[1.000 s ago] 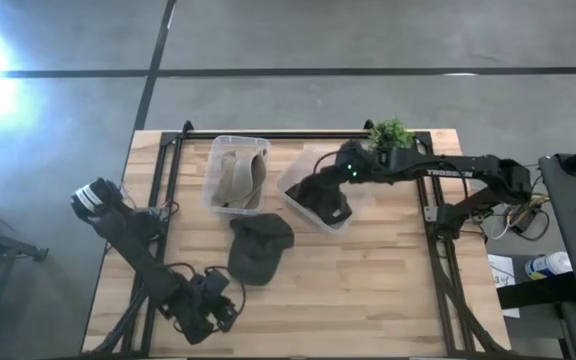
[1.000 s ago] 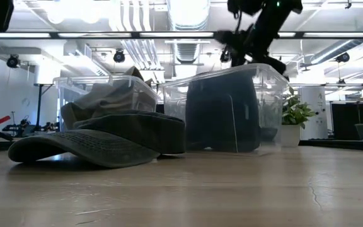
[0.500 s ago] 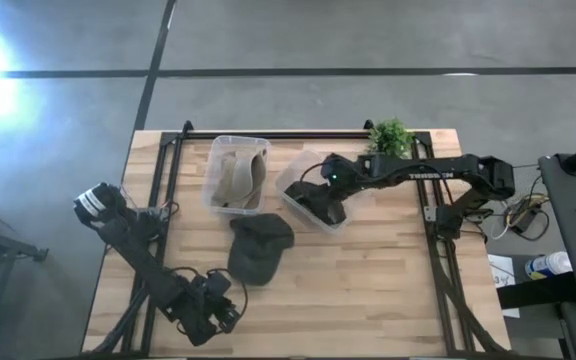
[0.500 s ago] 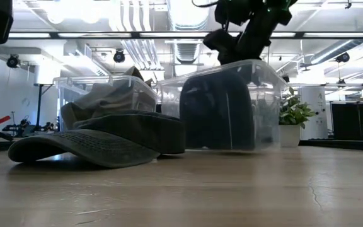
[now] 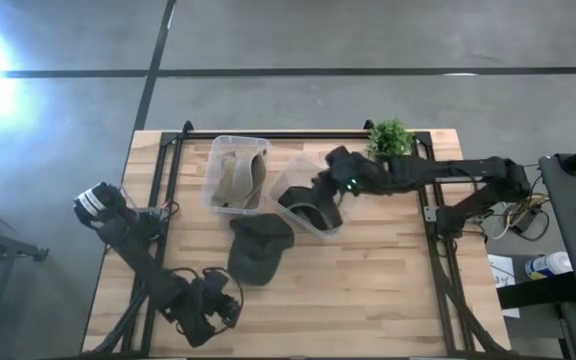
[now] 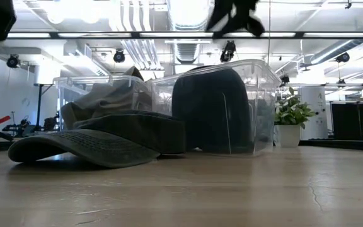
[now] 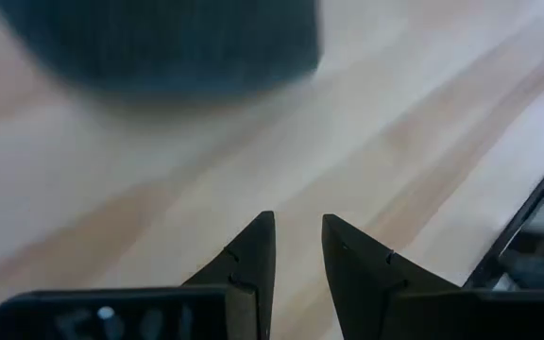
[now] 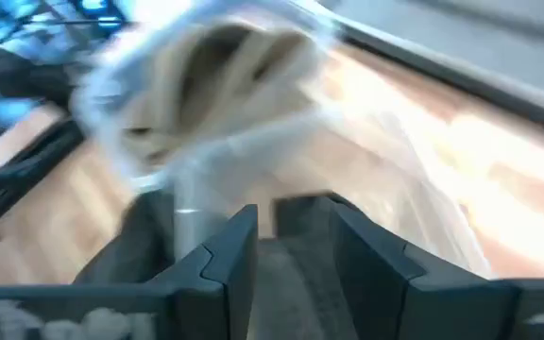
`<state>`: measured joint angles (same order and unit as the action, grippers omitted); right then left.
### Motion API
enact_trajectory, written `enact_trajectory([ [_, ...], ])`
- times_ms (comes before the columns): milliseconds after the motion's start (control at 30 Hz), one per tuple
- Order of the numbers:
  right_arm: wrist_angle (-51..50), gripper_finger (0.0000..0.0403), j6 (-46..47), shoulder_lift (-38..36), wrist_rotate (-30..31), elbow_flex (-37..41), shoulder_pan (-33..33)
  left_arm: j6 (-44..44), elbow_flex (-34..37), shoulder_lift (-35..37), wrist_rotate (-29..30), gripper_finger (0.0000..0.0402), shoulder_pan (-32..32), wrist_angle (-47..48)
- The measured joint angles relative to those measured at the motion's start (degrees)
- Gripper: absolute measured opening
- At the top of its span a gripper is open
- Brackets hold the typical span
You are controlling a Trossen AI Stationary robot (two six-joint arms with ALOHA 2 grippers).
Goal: Pick & Place hat
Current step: Put the black cap into the right transparent bin
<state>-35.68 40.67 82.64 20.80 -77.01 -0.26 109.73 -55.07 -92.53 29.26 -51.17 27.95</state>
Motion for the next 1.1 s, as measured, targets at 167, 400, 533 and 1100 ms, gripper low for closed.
enact_trajectory([
  [167,-0.16,0.0134,-6.47,0.52,-5.25,-1.84,6.69,6.83,0.0,0.0,13.93,0.0084,-1.94,0.67],
  [400,3.35,0.0134,-1.42,9.11,-16.63,-0.22,15.14,16.56,0.02,-1.92,12.69,0.0084,-6.03,-7.98],
  [533,9.61,0.0132,2.83,15.65,-25.06,-0.51,16.42,17.94,0.0,-6.05,8.95,0.0084,-6.76,-19.1],
  [1100,5.47,0.0117,2.85,43.69,-15.85,-25.12,11.7,22.65,-0.26,-12.37,22.34,0.0084,-1.51,-7.42],
])
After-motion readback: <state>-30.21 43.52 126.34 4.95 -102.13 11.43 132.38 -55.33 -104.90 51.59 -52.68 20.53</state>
